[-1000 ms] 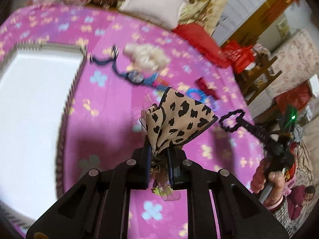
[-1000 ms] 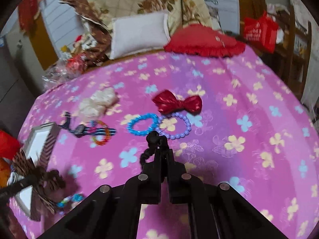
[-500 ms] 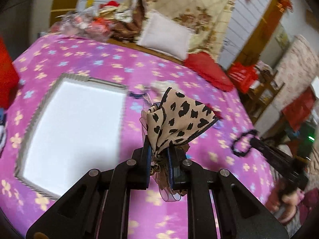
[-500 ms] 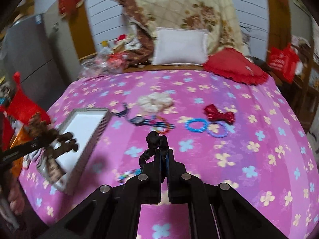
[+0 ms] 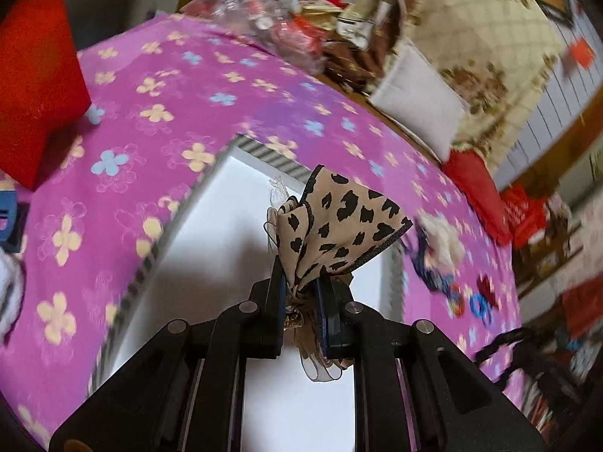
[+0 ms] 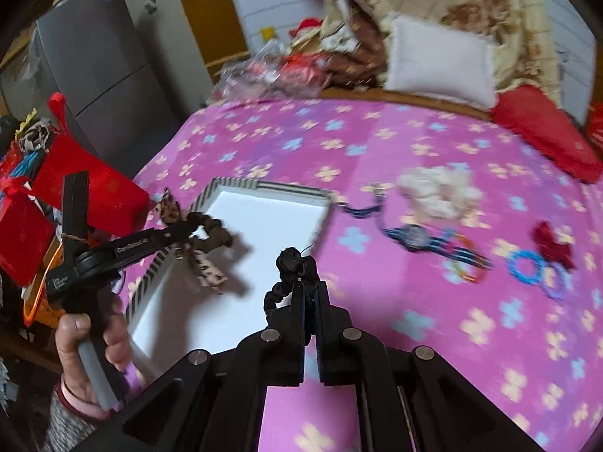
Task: Organize jewelry
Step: 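Place the leopard bow in the tray with the left tool while the right tool drops the black scrunchie there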
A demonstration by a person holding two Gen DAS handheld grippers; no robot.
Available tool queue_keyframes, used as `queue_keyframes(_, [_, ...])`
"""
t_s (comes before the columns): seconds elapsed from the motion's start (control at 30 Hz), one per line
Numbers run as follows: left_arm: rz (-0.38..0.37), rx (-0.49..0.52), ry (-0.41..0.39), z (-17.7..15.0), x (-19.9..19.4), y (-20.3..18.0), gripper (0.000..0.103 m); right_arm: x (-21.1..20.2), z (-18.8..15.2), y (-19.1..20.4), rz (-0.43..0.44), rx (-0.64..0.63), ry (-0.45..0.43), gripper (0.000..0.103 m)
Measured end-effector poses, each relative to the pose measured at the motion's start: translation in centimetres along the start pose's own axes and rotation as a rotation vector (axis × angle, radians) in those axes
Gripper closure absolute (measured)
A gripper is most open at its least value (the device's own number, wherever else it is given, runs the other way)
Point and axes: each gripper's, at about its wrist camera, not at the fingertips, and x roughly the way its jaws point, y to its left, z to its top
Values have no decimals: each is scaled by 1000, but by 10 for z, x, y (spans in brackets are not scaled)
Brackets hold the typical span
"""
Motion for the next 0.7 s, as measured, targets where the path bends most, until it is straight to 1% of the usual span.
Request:
queue_keyframes(0.1, [13,-19,-22,11,13,11,91,47,21,21,2,-8,42,99])
queue_keyframes(0.17, [3,-33,-22,18,22,17,91,73,30,28,-1,-13,75,99])
queue_keyframes(0.27, [5,-47,-18,24,33,24,90,115,42,39,-33,-23,120,99])
queue_keyframes(0.37, [-8,-72,6,25,41,31,90,142,47,43,-63,-34,145,99])
queue_keyframes(0.47, [-28,-99,31,25,48,39,90,161,51,44,-89,-40,162,99])
queue_keyframes(0.6, [14,-108,42,21,52,44,88,171,56,41,-121,-40,169,99])
queue_keyframes(0.63, [12,-102,44,20,53,43,88,173,57,40,-130,-36,172,99])
queue_keyframes(0.67, [15,-90,47,19,53,41,86,174,57,37,-139,-31,174,98])
queue_keyframes(0.7, [19,-74,49,18,51,38,79,175,57,36,-142,-25,176,98])
